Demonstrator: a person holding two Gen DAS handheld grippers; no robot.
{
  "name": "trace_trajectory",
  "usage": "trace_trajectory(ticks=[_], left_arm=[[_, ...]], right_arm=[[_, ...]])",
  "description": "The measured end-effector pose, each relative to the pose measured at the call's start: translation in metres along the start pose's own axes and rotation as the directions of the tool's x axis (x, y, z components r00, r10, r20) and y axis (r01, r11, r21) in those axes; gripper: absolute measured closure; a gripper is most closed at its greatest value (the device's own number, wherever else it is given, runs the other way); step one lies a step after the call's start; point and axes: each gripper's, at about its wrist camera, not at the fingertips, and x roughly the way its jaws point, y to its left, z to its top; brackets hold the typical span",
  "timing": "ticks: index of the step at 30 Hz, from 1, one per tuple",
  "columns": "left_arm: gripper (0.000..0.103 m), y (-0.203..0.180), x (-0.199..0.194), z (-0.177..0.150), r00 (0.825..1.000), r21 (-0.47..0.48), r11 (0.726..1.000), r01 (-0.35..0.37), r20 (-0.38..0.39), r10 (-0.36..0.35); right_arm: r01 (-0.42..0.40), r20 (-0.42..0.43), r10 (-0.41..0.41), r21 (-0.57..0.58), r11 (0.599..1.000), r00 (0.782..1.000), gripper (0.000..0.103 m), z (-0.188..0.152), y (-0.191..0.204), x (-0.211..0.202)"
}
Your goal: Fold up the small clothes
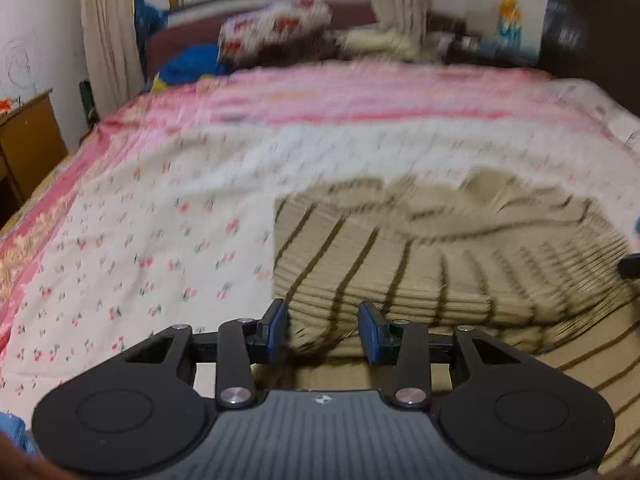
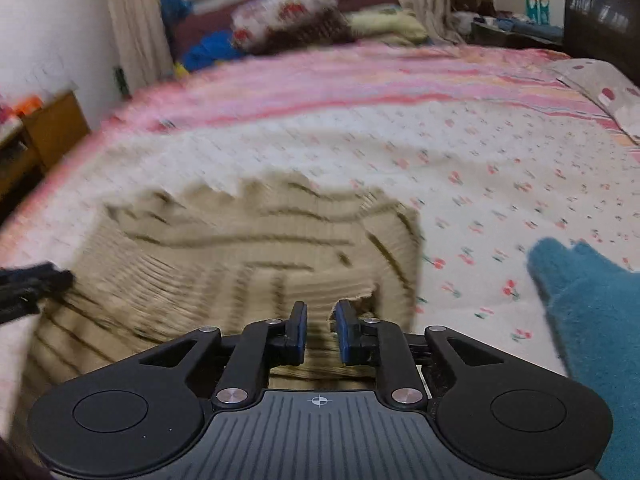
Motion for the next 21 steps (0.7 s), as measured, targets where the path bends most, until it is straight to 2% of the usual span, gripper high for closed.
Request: trace_trajectory(ticks=[2,6,9,11,15,16,17,19,21], left_arm=[[0.059,0.009,-0.004,0.005,0.999,-0.033,0.999,0.037,0.006,-0.037],[0.059,0.018,-0.012,0.033,0.991,-0.087,0.99,0.111,0.083,-0.104],[0.059,0.01,0.003,0.056,0.987,-0.061,0.99,0.126,0.112,-0.119],[0.059,0.0,0.025,0.071,0.987,-0.026,0.991,0.13,0.099,-0.126],[0.059,-0.016,0.072,0.088,0.988,0.004,0.988,0.152,0.031,-0.152],[0.059,-0.018,0.084,0.087,0.99,0.008,0.99,0.141,0.008,-0.141],[0.059,-0.02,0.093,0.085,0.996,0.016,0.995,0.094,-0.013,-0.094],[0.059,-0.016,0.108,0.08,0.999,0.01,1.0,0.016,-0.033,-0.016],[0.058,-0.004,0.111,0.077,0.999,-0.07,0.997,0.036,-0.021,-0.037]], right_arm=[[-0.016,0.01,0.017,-0.01,1.0,1.0,0.085,0.004,-0.004,-0.004],[-0.052,0.072,0.055,-0.042,0.998,0.996,0.085,0.026,-0.005,-0.007],[-0.066,0.078,0.073,-0.089,0.994,0.994,0.085,0.05,0.003,0.012],[-0.076,0.066,0.085,-0.122,0.99,0.994,0.073,0.064,0.008,0.031],[-0.065,0.057,0.077,-0.192,0.979,0.995,0.073,0.083,0.019,0.065],[-0.077,0.043,0.087,-0.203,0.976,0.995,0.073,0.086,0.021,0.074],[-0.077,0.026,0.085,-0.222,0.972,0.996,0.076,0.086,0.024,0.082],[0.007,0.013,-0.004,-0.244,0.97,1.0,0.08,0.086,0.025,0.099],[0.04,0.005,-0.04,-0.208,0.977,0.999,0.081,0.088,0.016,0.109]])
